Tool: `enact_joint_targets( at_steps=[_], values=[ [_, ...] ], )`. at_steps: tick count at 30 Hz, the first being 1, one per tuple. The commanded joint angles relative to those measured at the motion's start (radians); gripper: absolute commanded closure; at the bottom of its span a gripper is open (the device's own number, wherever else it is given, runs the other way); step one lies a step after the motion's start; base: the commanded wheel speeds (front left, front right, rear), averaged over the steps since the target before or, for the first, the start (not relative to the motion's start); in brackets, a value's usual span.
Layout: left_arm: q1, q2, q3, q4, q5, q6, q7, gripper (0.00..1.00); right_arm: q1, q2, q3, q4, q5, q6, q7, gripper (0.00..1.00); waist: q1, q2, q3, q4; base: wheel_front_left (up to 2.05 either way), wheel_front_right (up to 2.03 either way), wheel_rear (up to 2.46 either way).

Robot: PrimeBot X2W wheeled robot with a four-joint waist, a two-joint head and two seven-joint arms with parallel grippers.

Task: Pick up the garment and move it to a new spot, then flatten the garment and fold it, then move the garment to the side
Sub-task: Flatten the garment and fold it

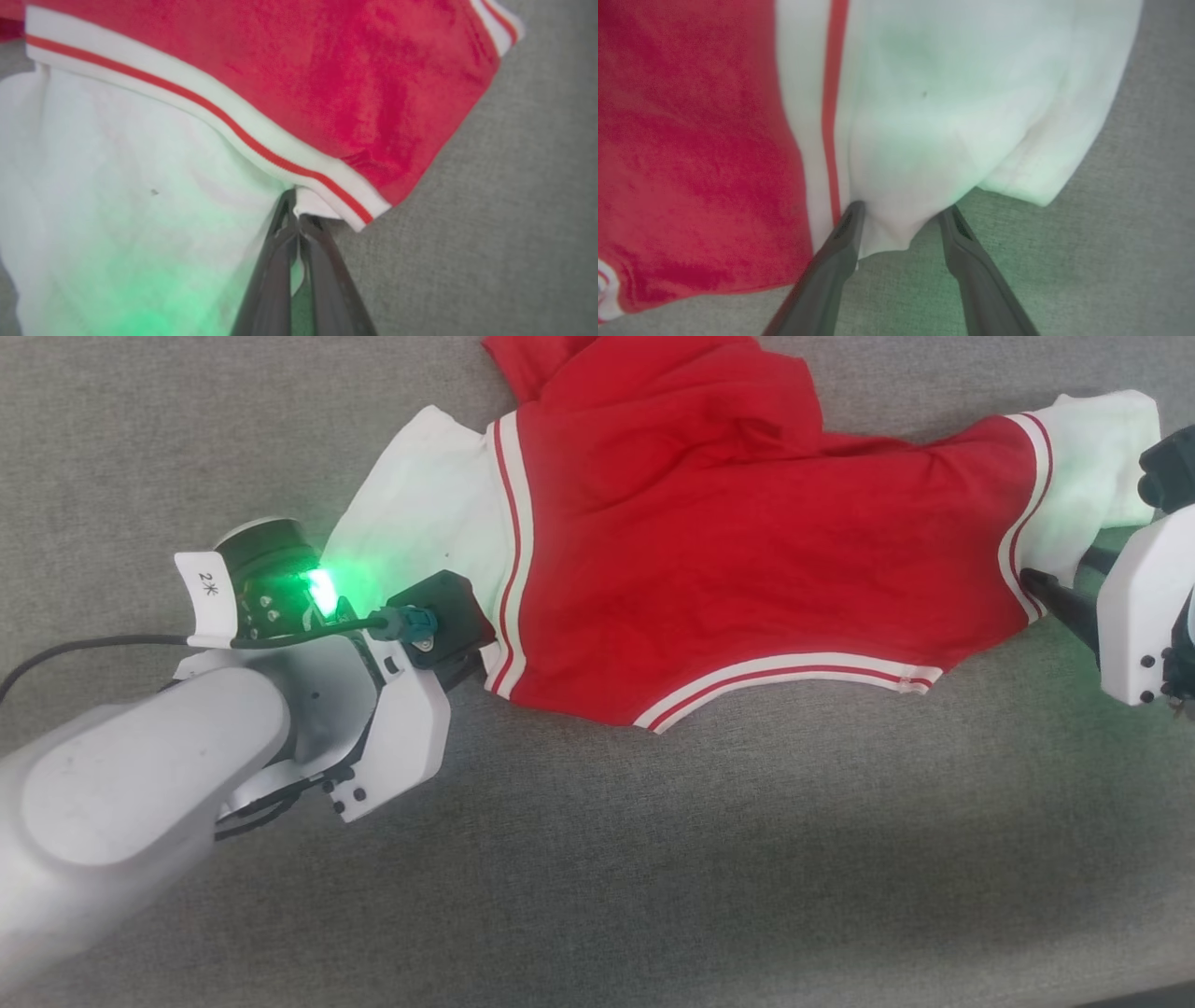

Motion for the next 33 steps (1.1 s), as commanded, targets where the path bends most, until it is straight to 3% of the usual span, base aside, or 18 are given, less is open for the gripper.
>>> enact_joint_targets(
  at_steps=[1,2,6,10,21,27,33],
  values=[
    [0.041,-0.017,-0.043,0.06,0.003,0.012,0.012,1.0,0.021,0.026,0.038,0.025,0.02,0.001,0.013,0.95,0.0,0.0,-0.004,0.006,0.0,0.0,0.0],
    [0.042,-0.023,-0.042,0.064,0.0,0.012,0.005,1.0,0.022,0.023,0.041,0.029,0.028,0.001,0.006,1.0,0.0,0.0,-0.007,0.008,0.0,0.0,0.0],
    [0.038,-0.038,-0.036,0.084,-0.02,0.012,-0.044,1.0,0.025,-0.004,0.042,0.03,0.042,0.0,-0.026,1.0,0.0,0.0,-0.031,0.021,0.0,0.0,0.0],
    [0.028,-0.051,-0.028,0.11,-0.087,0.011,-0.159,1.0,0.029,-0.029,0.007,-0.014,0.078,0.0,-0.077,1.0,0.0,0.0,-0.075,0.043,0.0,0.0,0.0],
    [-0.039,-0.038,-0.009,0.07,-0.322,0.008,-0.453,1.0,0.12,-0.077,-0.248,-0.21,0.279,0.0,-0.097,1.0,0.0,0.0,-0.153,0.138,0.0,0.0,0.0],
    [-0.116,-0.048,0.054,0.156,-0.474,0.008,-0.527,1.0,0.008,0.018,-0.362,-0.166,0.23,0.001,-0.095,1.0,0.0,0.0,-0.12,0.168,0.0,0.0,0.0],
    [-0.25,-0.099,0.103,0.336,-0.593,0.008,-0.507,1.0,-0.293,0.224,-0.412,0.018,0.07,0.001,-0.136,1.0,0.0,0.0,-0.044,0.152,0.0,0.0,0.0]
  ],
)
